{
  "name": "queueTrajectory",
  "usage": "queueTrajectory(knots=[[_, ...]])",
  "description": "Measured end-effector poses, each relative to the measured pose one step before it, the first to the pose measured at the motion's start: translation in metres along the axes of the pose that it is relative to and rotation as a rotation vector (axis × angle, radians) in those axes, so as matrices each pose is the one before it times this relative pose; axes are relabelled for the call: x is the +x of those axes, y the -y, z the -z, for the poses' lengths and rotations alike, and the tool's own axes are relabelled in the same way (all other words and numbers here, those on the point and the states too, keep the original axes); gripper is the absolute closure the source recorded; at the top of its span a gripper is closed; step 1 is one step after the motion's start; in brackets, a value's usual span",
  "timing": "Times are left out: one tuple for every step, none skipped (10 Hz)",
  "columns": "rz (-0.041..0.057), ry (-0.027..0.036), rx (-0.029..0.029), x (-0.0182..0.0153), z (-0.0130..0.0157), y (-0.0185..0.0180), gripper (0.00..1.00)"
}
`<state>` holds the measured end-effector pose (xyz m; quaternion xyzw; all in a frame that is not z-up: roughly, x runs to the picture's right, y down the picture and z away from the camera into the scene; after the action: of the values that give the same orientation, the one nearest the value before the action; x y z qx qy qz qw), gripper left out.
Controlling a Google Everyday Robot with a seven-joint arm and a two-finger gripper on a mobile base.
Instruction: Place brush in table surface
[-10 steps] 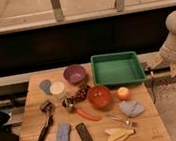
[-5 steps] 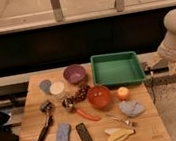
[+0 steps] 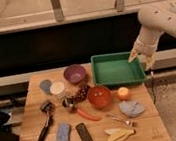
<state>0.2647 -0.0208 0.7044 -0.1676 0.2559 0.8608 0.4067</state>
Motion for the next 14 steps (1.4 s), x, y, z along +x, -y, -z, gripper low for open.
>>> queueTrajectory(knots=[[0.06477,-0.01517,-0.02647,0.01613,0.00509,-0.02425,0.35],[0.06742,-0.01149,-0.02241,0.01747,0.00259,-0.0217,0.35],[0.08378,-0.01088,-0.03065,0.02591,0.00194,-0.02786,0.35],[0.05574,-0.00845,-0.02098,0.01884,0.00048,-0.02048,0.35],[0.04865,-0.00744,-0.0175,0.01681,0.00065,-0.01756,0.35],[0.02401,-0.00334,-0.00788,0.00833,0.00002,-0.00846,0.35],[-0.00037,-0.00031,0.00063,-0.00004,-0.00027,0.00036,0.35],[0.00001,0.00047,-0.00033,0.00004,0.00037,-0.00005,0.35],[-0.00123,-0.00041,0.00075,-0.00008,-0.00036,0.00083,0.35],[0.00016,0.00306,-0.00343,-0.00008,0.00038,-0.0003,0.35],[0.01237,0.01008,-0.00967,0.00067,0.0021,-0.0013,0.35],[0.02279,0.00619,-0.0022,0.00182,0.00077,-0.00605,0.35],[0.03233,0.00701,0.00054,0.00381,-0.00084,-0.01345,0.35],[0.04018,0.00678,-0.00175,0.00416,-0.00309,-0.02024,0.35]])
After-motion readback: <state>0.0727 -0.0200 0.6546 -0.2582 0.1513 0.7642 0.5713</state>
